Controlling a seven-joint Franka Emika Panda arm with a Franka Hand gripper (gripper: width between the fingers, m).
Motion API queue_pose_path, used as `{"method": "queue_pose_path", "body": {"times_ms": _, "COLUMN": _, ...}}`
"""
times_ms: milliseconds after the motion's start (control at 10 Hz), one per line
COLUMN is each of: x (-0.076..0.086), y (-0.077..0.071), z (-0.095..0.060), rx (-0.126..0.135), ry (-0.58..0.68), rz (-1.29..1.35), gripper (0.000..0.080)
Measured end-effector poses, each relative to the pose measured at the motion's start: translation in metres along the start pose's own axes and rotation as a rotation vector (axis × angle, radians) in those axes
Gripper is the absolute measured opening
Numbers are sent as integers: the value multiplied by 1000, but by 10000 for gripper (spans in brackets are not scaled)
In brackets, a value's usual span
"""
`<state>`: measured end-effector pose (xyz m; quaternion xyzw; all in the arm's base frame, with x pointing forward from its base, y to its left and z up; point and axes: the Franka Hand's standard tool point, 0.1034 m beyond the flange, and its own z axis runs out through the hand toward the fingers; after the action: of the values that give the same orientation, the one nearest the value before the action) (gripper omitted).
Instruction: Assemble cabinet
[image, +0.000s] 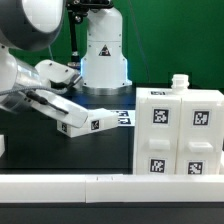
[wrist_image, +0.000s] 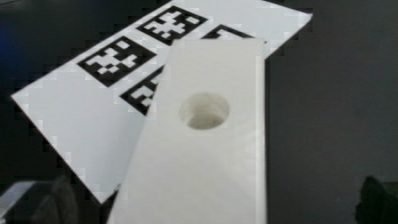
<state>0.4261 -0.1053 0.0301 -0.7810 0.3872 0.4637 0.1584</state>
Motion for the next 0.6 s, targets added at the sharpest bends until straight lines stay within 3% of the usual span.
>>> {"method": "queue_pose_path", "body": {"times_ms": 200, "x": 8, "y": -1, "z": 15, "rx": -6, "ry": 20, "rz": 12, "gripper": 795}}
{"method": "queue_pose_path", "body": {"times_ms": 600, "x": 15, "y": -4, "z": 19, "rx": -7, "ry": 46, "rz": 12, "gripper": 795}}
